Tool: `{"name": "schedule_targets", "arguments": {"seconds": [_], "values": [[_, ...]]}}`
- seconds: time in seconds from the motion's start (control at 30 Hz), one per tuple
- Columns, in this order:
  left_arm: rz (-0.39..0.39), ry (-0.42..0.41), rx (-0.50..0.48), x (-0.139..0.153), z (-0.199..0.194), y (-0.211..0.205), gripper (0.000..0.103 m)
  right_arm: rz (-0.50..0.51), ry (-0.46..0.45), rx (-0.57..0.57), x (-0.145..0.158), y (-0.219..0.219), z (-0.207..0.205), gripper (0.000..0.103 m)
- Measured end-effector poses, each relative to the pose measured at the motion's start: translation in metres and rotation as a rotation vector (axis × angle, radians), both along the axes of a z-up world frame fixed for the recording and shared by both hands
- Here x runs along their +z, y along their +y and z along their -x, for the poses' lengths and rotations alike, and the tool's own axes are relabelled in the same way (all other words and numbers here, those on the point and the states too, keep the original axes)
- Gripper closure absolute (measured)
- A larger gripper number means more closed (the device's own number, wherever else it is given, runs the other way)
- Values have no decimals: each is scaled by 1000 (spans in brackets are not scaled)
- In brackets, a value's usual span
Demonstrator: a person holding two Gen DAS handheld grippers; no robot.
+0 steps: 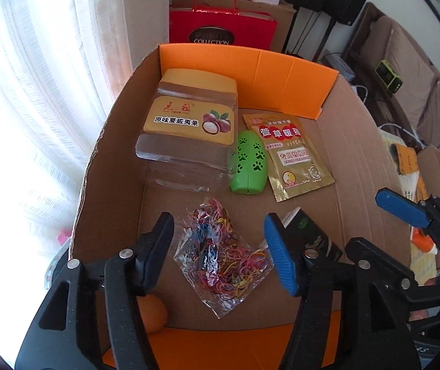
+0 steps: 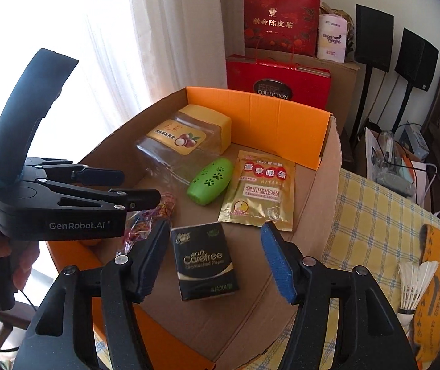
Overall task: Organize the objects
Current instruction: 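Carry the rubber-band bag with the left tool while the right tool carries the tissue pack into the box, then reach the right tool to the orange sunscreen tube and close on it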
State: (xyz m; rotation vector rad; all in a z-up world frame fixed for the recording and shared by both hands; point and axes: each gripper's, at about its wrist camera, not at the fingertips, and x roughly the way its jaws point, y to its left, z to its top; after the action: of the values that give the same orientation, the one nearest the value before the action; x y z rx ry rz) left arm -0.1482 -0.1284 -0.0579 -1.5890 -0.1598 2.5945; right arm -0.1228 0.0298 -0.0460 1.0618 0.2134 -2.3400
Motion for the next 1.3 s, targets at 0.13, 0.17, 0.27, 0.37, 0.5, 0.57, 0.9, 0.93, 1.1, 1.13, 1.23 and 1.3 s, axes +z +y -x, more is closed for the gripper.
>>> {"name": "schedule_targets", "arguments": {"seconds": [0.13, 0.17, 0.27, 0.37, 0.5, 0.57, 0.9, 0.93, 1.1, 1.13, 1.23, 1.3], "values": [[-29, 27, 21, 10, -4, -5, 34, 38, 22, -23, 17, 15, -4, 37], [-41, 35, 27, 13, -6, -6, 28, 48, 26, -29, 21, 19, -5, 36], [-97, 46, 36, 23, -12, -8, 22, 60, 32, -57, 32, 32, -9, 30], [-81, 83, 31, 32, -18, -1, 10, 58, 32, -92, 39, 44, -11, 26], [-61, 116, 3, 41, -26, 14, 3, 52, 36, -137, 43, 63, -15, 21], [-53, 133, -1, 44, -29, 20, 0, 55, 28, -155, 43, 72, -16, 19], [-15, 185, -20, 52, -40, 46, 0, 29, 4, -224, 40, 116, -21, 0], [-8, 188, -24, 52, -41, 50, 0, 28, 6, -232, 41, 120, -22, 0], [5, 195, -64, 54, -46, 74, 0, 28, 19, -261, 46, 136, -27, 0], [9, 198, -73, 54, -47, 79, 0, 29, 22, -270, 46, 139, -27, 0], [4, 203, -100, 57, -51, 94, 0, 35, 19, -291, 47, 151, -28, 0], [-3, 207, -117, 58, -53, 103, 0, 31, 16, -306, 46, 159, -30, 0]]}}
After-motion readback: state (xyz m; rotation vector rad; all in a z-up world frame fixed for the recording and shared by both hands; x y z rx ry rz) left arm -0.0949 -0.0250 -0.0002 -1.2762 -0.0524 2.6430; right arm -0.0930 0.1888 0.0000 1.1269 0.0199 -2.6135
